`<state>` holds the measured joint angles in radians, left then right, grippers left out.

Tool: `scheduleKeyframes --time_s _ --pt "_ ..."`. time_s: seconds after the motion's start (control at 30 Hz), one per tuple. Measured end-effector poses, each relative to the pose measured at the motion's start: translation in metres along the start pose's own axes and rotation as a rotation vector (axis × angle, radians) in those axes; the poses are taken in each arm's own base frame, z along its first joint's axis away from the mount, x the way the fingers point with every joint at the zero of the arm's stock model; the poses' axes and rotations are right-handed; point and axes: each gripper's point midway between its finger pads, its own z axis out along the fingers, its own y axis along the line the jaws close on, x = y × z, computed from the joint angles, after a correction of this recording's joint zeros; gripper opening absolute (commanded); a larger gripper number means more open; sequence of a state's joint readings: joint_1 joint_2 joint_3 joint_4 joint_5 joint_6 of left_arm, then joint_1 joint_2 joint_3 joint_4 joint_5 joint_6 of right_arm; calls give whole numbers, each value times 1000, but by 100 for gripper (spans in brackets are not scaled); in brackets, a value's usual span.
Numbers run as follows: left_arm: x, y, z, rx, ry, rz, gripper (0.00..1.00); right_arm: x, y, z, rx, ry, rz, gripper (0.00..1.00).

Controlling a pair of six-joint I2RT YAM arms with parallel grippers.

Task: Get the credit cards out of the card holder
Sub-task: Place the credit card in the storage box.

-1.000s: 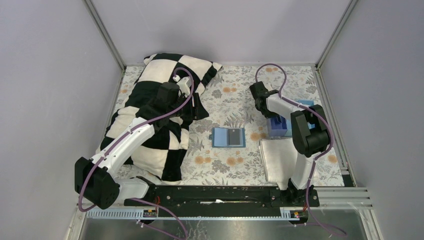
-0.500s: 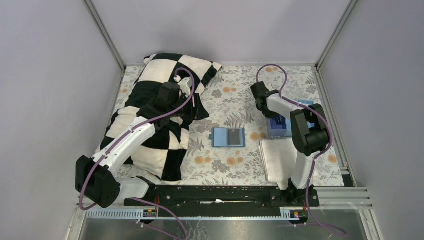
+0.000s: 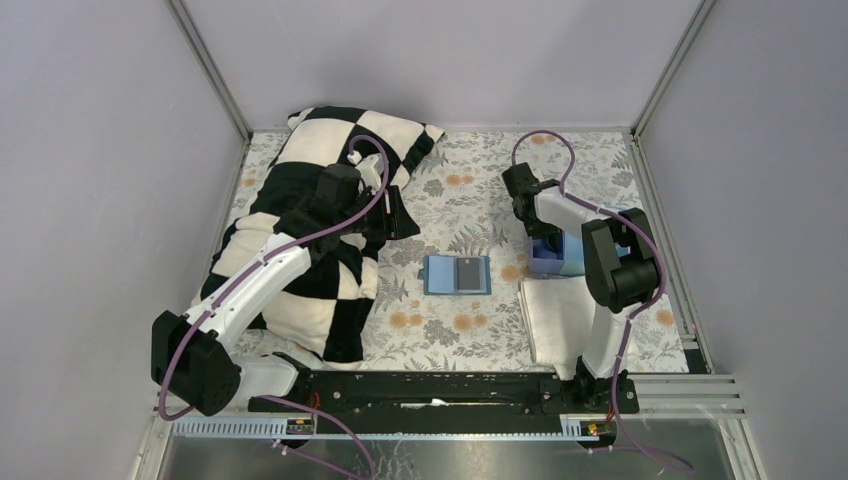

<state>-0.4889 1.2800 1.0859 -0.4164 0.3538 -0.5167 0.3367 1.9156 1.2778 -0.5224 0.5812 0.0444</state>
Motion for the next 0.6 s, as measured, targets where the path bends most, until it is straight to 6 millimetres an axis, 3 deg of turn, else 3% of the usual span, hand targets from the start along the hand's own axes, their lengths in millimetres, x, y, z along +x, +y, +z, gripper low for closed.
scheduleKeyframes --time_s 0.13,0.6 --pt "0 -1 0 7 3 -7 59 -1 2 -7 -33 -7 12 27" --pt "10 -2 3 16 25 -10 58 -30 -9 -61 -161 -160 129 31"
